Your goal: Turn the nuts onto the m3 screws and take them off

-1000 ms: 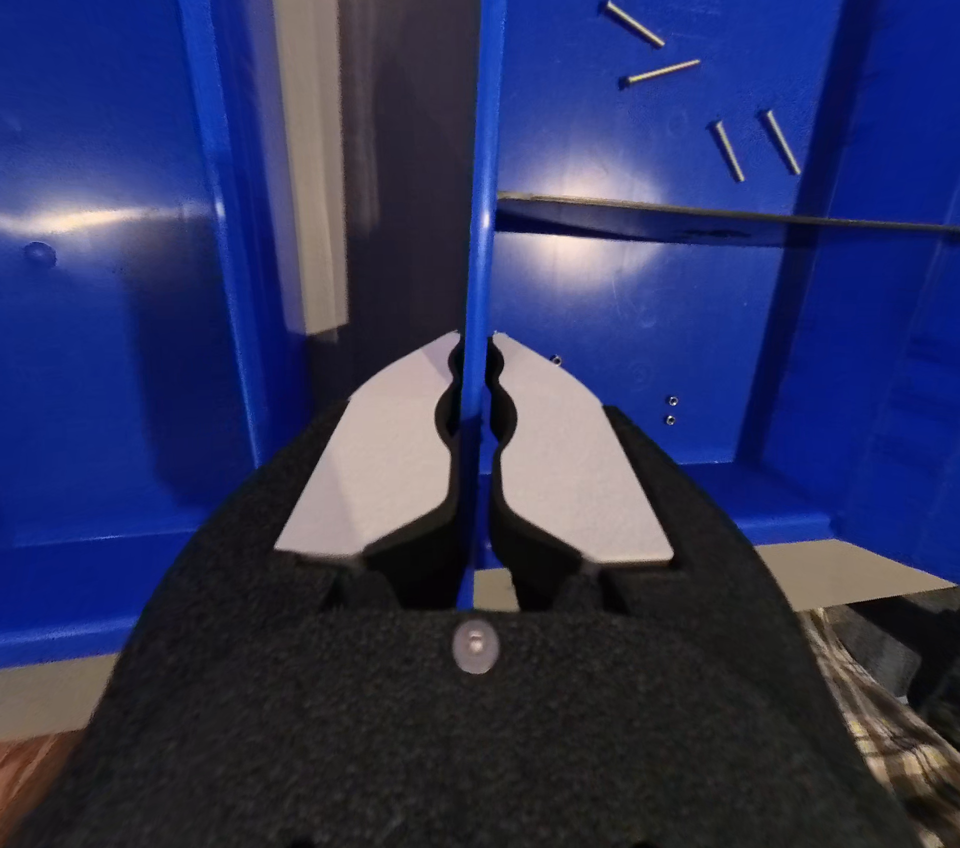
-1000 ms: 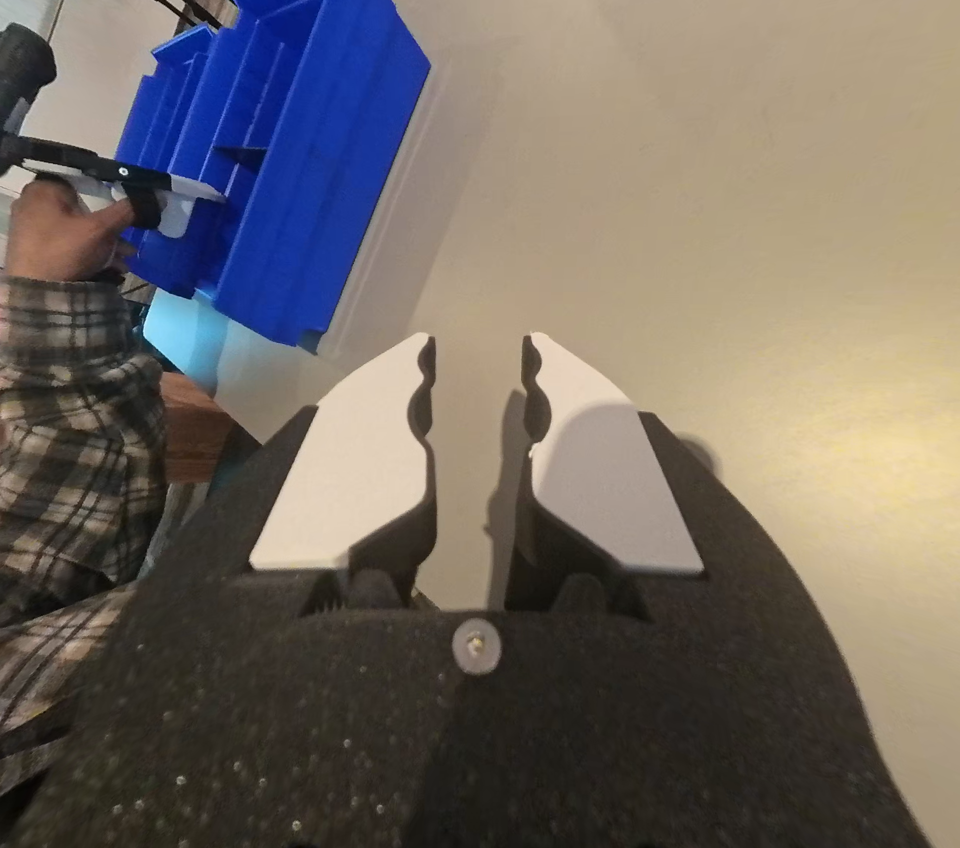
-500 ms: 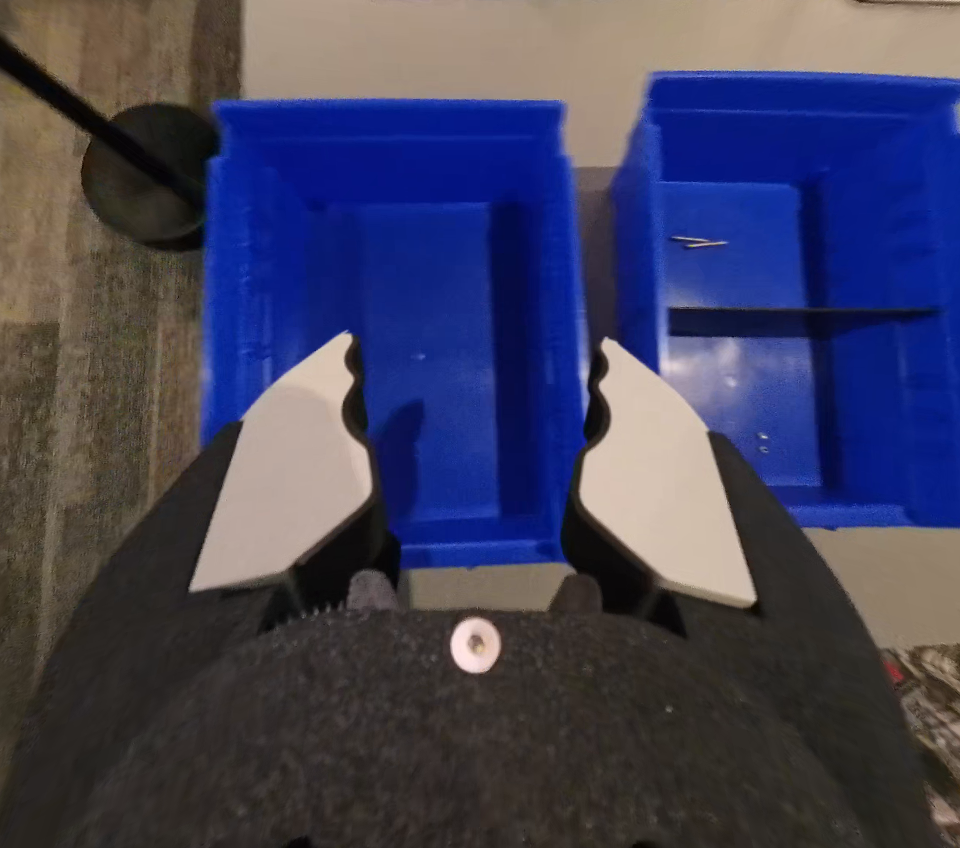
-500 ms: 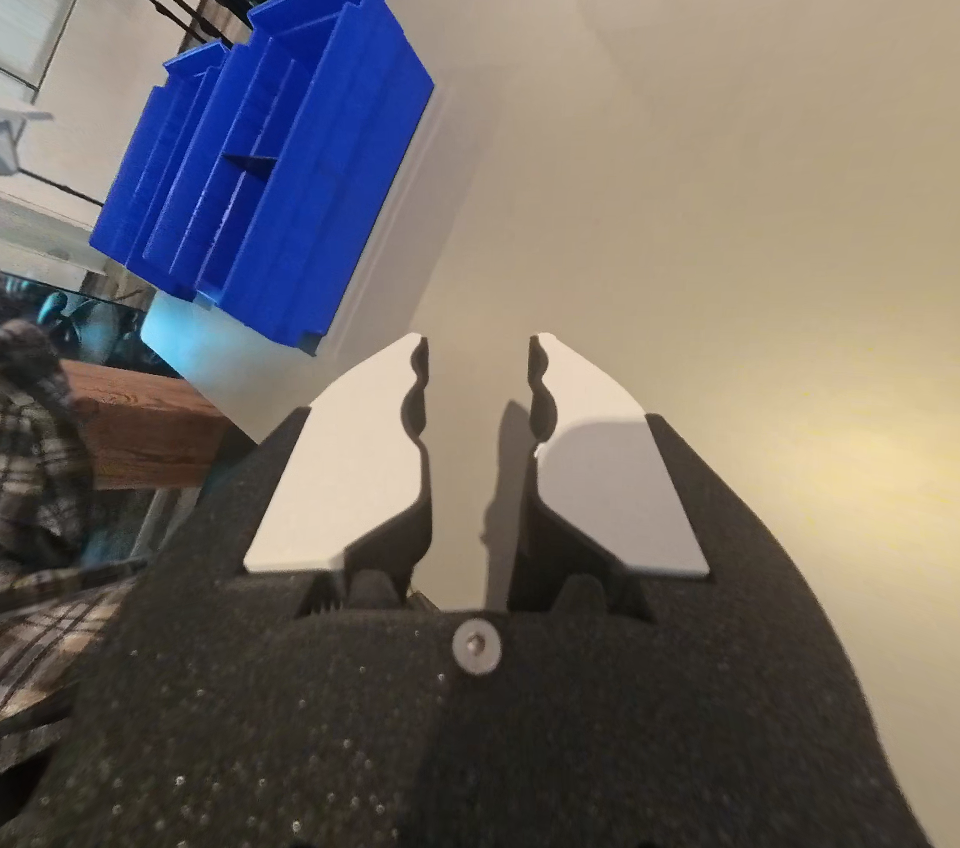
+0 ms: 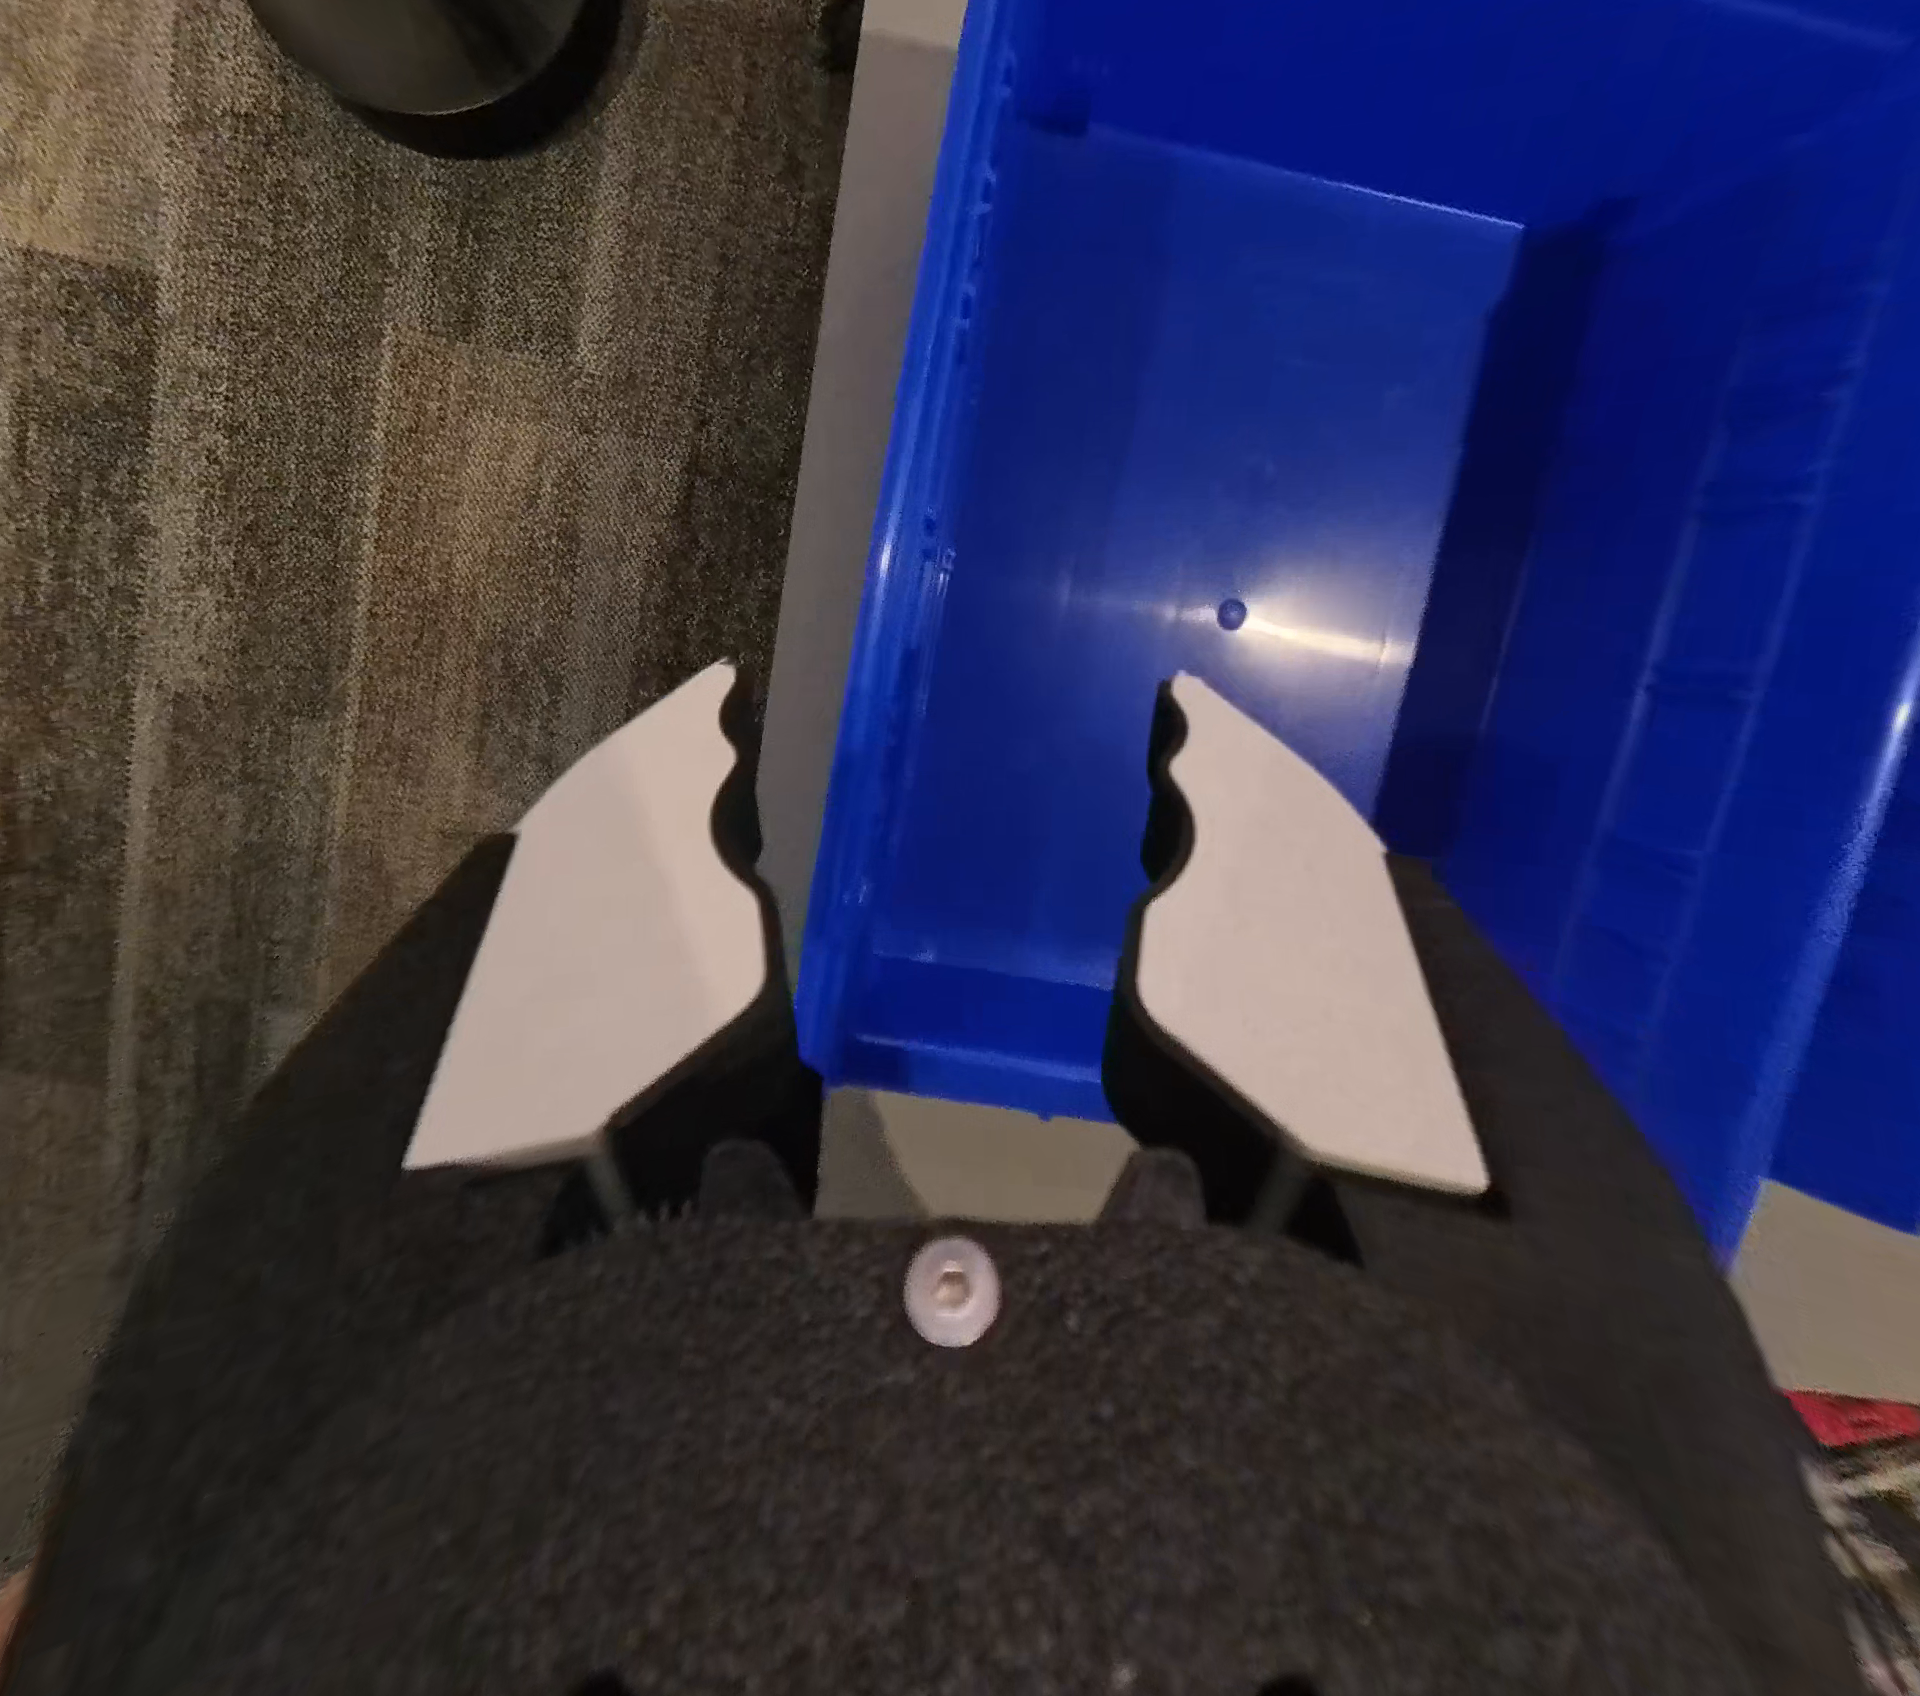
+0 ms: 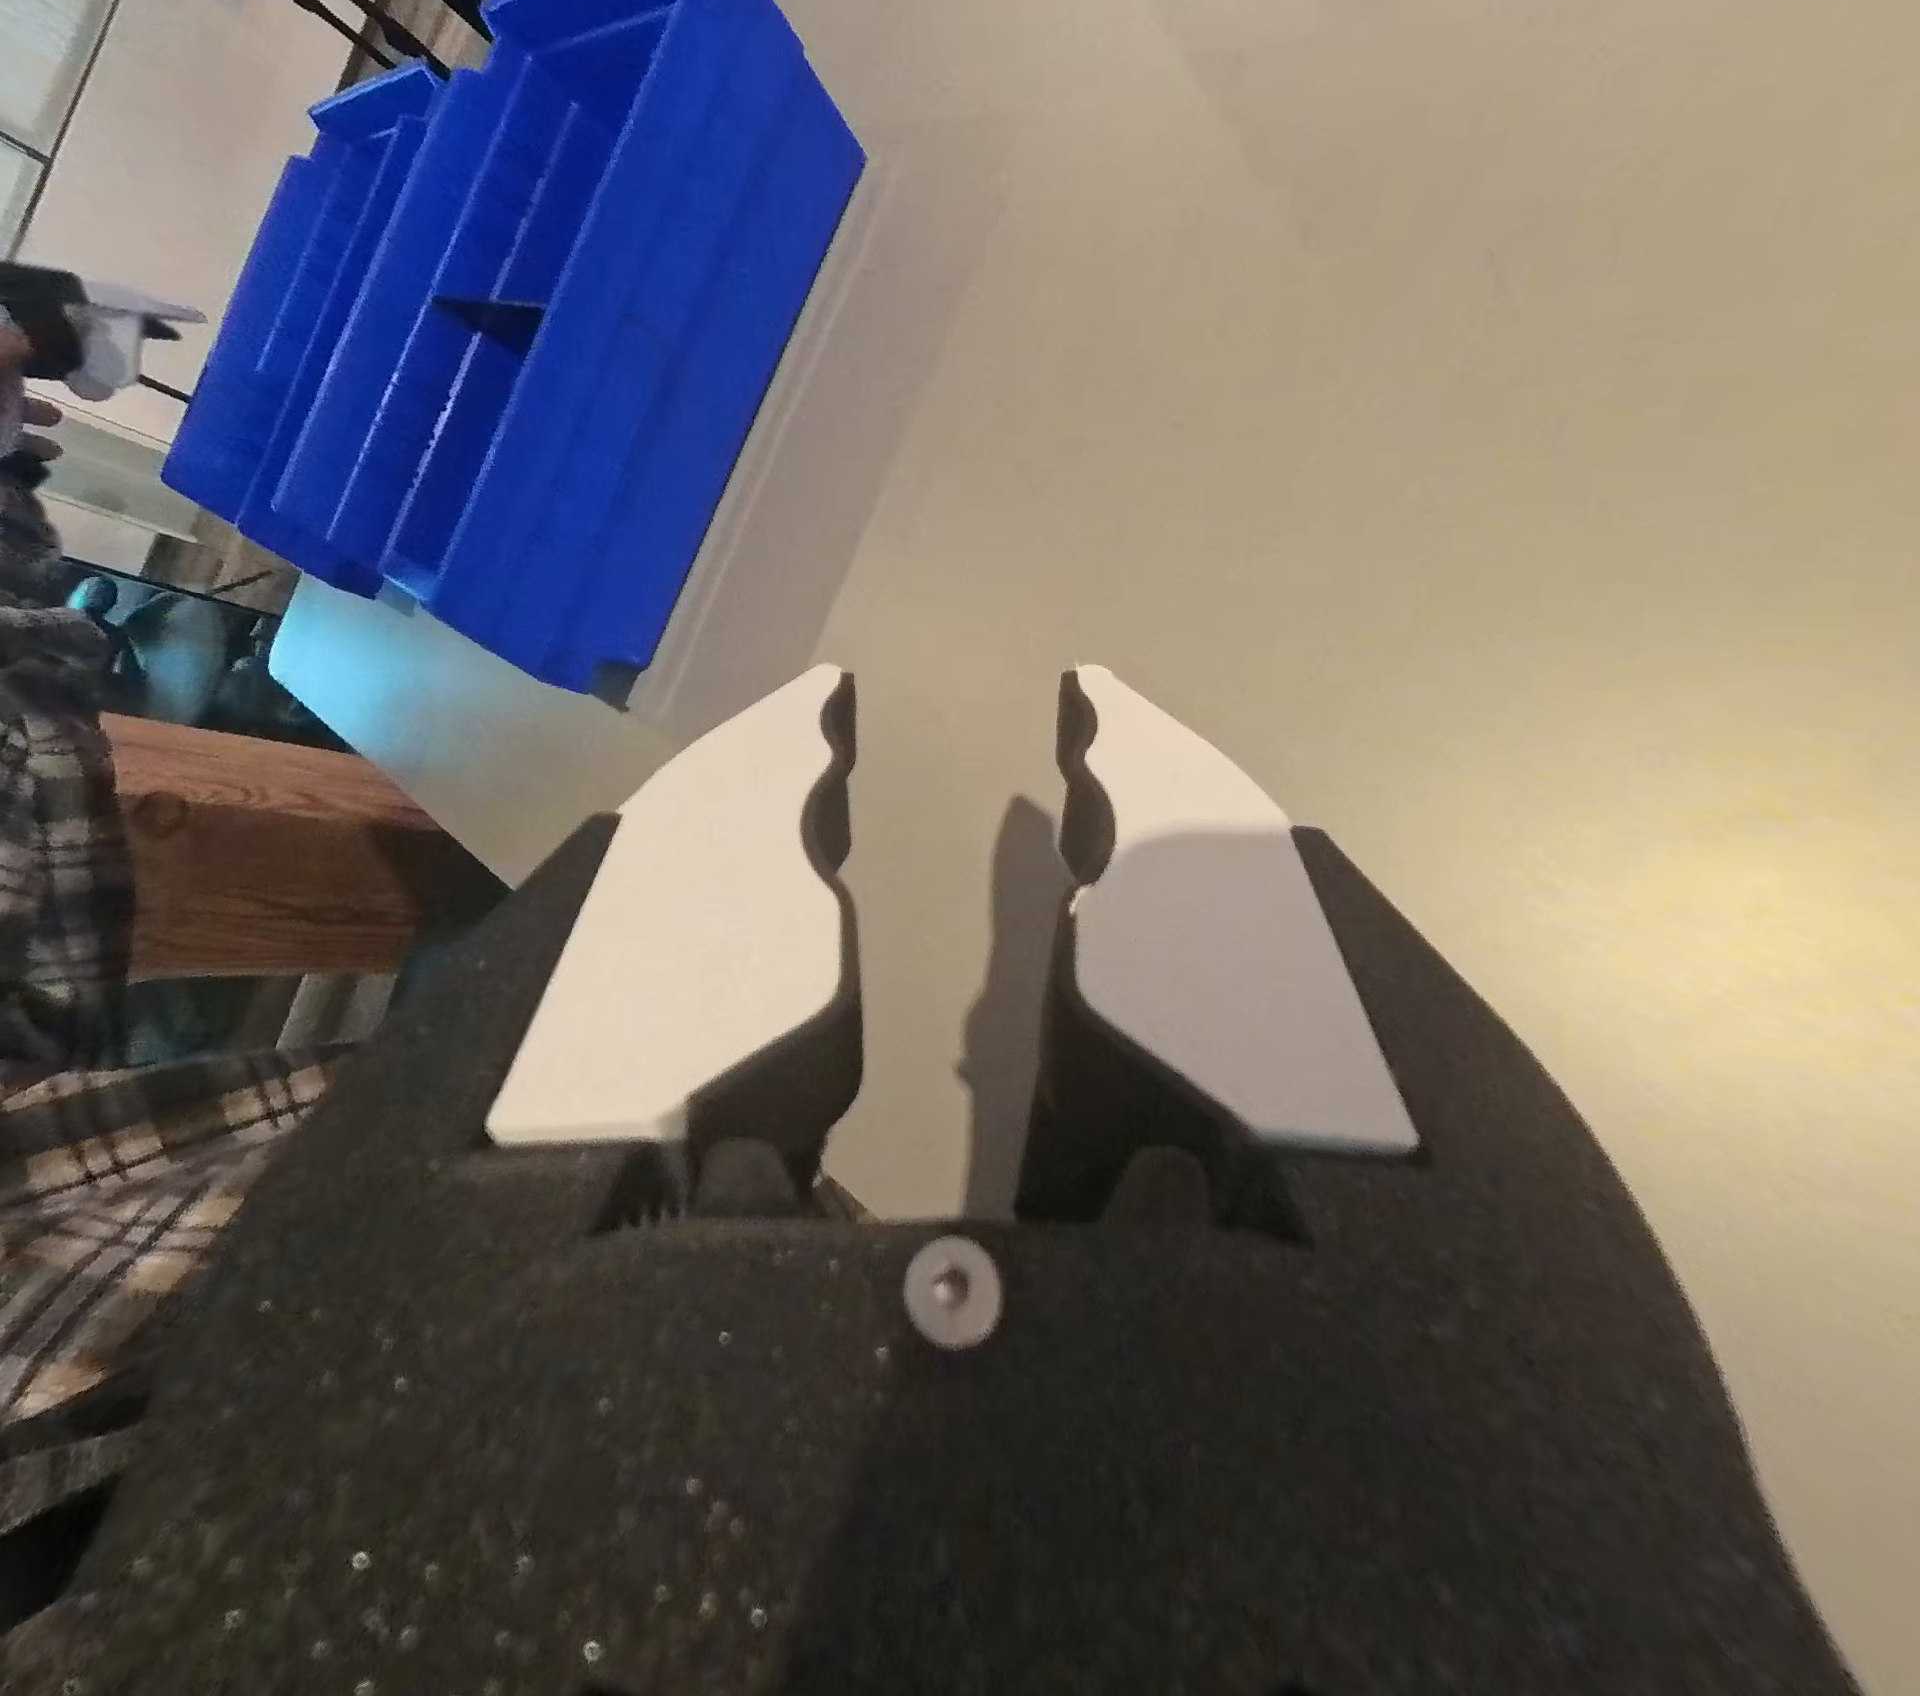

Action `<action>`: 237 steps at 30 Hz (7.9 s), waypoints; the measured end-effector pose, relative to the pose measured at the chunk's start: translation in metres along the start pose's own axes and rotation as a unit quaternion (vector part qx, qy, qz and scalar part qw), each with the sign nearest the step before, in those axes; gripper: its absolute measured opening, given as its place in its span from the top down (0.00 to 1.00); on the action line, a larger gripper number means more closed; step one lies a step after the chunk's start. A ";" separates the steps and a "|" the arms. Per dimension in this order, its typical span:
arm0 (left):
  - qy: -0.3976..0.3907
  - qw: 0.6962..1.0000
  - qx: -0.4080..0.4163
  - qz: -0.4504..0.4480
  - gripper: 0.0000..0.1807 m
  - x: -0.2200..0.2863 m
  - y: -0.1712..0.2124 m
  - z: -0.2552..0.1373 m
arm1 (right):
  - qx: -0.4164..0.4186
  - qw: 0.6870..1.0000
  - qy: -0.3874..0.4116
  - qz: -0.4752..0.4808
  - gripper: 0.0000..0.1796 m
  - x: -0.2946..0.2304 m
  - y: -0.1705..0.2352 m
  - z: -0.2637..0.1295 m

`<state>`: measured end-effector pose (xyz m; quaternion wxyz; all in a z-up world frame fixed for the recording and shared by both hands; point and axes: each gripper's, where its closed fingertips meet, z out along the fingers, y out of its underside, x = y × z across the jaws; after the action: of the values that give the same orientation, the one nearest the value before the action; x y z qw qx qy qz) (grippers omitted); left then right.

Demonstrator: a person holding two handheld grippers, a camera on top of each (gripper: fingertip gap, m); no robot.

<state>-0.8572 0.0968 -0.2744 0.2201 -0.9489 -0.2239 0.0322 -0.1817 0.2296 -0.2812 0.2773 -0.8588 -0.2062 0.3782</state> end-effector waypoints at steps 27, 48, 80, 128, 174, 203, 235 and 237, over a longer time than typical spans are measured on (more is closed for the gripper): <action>0.038 0.983 -0.179 -0.017 0.97 -0.014 0.048 0.056 | -0.008 1.000 0.006 -0.004 0.80 -0.001 0.002 0.003; 0.083 0.987 -0.111 -0.080 0.97 -0.014 0.025 0.020 | 0.015 1.000 -0.015 -0.002 0.81 -0.004 -0.002 -0.002; 0.323 0.925 -0.074 0.186 0.97 0.408 -0.028 -0.064 | 0.055 0.998 0.013 0.013 0.82 0.013 -0.010 -0.045; 0.337 0.902 -0.110 0.245 0.76 0.578 0.107 0.014 | 0.069 0.993 0.090 0.040 0.71 0.056 -0.007 -0.090; 0.407 0.876 0.217 0.140 0.77 0.308 0.095 -0.093 | -0.331 0.898 0.285 0.055 0.98 0.261 -0.021 -0.108; 0.380 0.892 0.189 0.159 0.77 0.333 0.088 -0.078 | -0.286 0.891 0.328 0.127 0.98 0.372 -0.036 -0.196; 0.248 0.943 0.149 0.164 0.63 0.302 0.047 -0.061 | 0.028 0.936 0.347 -0.049 0.72 0.245 -0.159 -0.233; 0.208 0.953 0.141 0.171 0.62 0.295 0.035 -0.057 | 0.059 0.942 0.319 -0.087 0.73 0.189 -0.149 -0.213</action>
<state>-0.5689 0.1756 -0.2275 0.3846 -0.9179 -0.0010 -0.0974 0.0781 0.3812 -0.1686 0.4104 -0.8953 -0.1582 0.0708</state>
